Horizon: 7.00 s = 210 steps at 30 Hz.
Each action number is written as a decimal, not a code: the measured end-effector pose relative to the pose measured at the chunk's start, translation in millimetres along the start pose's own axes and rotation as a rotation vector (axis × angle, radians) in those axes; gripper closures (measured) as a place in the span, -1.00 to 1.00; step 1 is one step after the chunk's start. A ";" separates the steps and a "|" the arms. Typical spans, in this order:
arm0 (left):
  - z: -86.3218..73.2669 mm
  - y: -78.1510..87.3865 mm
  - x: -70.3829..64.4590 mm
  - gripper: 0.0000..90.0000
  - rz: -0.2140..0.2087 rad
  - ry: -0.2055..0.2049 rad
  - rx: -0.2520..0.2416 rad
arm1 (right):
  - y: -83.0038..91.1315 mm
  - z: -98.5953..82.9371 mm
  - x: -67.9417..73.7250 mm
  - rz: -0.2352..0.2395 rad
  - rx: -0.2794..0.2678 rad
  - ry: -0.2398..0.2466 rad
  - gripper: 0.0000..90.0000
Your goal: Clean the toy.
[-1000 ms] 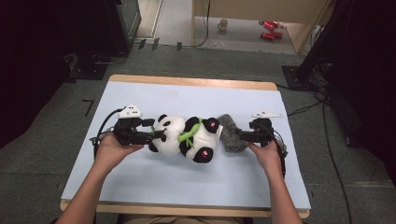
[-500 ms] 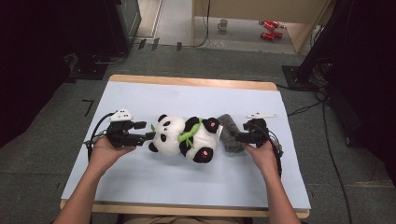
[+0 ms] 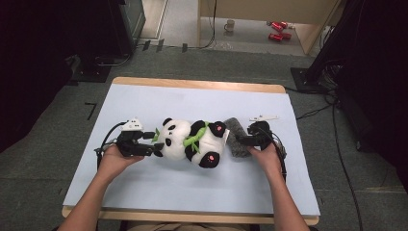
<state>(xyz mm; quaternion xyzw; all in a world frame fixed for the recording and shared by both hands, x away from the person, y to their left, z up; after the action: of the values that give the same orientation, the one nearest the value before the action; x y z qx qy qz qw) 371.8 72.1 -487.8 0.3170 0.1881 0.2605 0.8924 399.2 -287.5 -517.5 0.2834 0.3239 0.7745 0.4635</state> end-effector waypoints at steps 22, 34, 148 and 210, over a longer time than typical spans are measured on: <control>-9.2 -13.3 -0.7 -0.01 -0.132 0.033 -0.043 | -16.4 -5.3 5.8 0.088 0.088 -0.035 0.59; -2.3 -15.2 -19.4 0.54 -0.118 -0.003 0.004 | 38.0 27.8 8.4 0.086 -0.014 -0.116 0.72; 3.1 -32.7 -50.3 0.61 -0.001 0.097 -0.027 | 11.9 96.5 184.3 0.363 0.068 0.144 0.73; 19.6 -39.6 -43.6 0.71 -0.009 0.100 -0.046 | 13.9 73.2 176.7 0.309 0.038 0.152 0.73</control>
<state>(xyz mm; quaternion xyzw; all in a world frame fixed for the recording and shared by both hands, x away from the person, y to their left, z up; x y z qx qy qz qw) 360.7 11.2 -492.4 0.2820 0.2277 0.2760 0.8902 373.5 -115.8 -436.2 0.2792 0.3252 0.8496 0.3075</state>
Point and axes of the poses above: each handheld gripper's, and its own axes: y roughly backward along the jaws, z roughly out of its top, x roughly to its left, the point moved 7 cm from there along -y, roughly forward along the jaws, and after that the axes turned 4 degrees about x, right-handed, at the moved point
